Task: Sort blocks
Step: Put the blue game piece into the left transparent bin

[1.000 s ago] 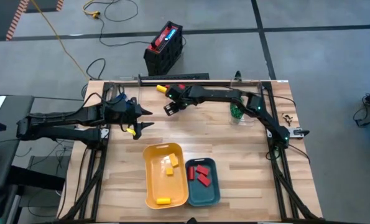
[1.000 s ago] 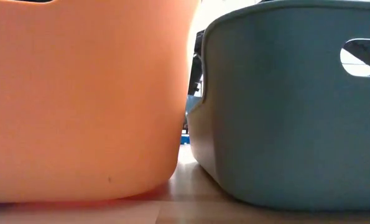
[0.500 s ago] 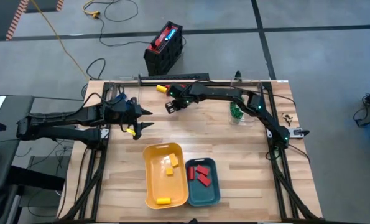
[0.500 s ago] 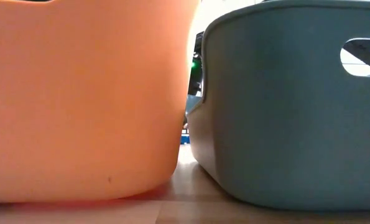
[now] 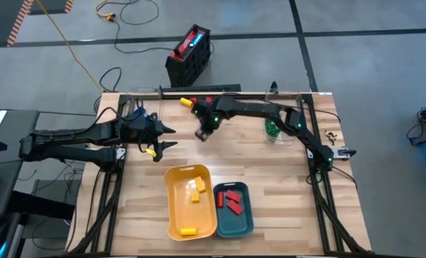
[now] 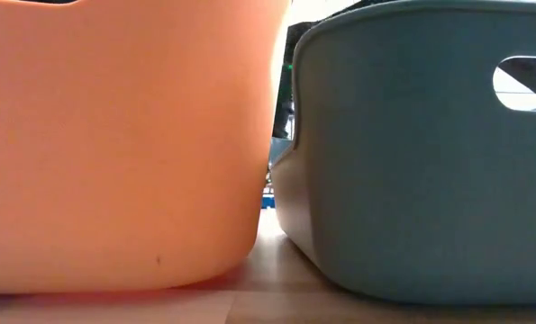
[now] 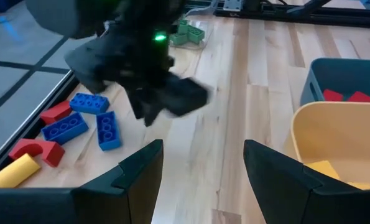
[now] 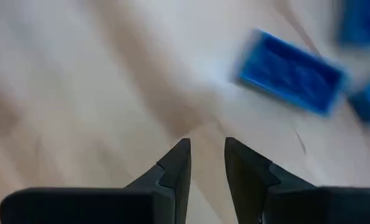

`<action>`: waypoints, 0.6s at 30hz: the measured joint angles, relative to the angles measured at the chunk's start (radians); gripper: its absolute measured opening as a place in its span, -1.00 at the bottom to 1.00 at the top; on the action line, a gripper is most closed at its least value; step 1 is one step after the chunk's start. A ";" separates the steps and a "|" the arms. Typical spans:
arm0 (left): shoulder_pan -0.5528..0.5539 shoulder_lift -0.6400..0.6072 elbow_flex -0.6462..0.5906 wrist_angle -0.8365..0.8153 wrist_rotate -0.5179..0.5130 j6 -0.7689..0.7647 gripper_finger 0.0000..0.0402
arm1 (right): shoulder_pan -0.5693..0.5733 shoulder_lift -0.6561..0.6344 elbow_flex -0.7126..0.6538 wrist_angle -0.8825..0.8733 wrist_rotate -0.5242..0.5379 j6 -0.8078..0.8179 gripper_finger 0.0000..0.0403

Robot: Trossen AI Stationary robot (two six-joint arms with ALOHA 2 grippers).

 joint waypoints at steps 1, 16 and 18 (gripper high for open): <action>-0.003 0.000 0.000 0.000 0.000 0.005 0.08 | 0.014 -0.002 0.008 -0.016 0.012 -0.107 -0.42; -0.013 0.000 0.000 -0.001 -0.003 0.012 0.08 | 0.045 0.010 0.023 -0.031 0.062 -0.593 0.72; -0.013 0.000 0.000 -0.001 -0.003 0.012 0.08 | 0.034 0.019 0.021 -0.018 0.075 -0.590 0.88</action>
